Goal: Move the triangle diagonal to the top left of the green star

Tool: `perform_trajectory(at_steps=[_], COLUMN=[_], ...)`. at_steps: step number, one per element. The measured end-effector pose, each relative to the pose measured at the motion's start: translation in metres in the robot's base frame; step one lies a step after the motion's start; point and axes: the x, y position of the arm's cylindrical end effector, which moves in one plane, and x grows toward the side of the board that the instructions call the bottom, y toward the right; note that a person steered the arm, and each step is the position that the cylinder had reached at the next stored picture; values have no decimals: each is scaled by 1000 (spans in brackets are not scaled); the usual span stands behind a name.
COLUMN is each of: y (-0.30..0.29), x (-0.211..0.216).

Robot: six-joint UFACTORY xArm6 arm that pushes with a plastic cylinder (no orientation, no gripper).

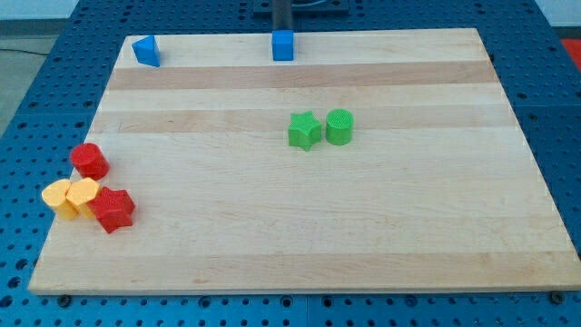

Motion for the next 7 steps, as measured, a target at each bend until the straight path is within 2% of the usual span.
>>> perform_trajectory(at_steps=[1, 2, 4, 5, 6, 7], y=[-103, -161, -233, -186, -112, -139], x=[5, -7, 26, 31, 22, 23])
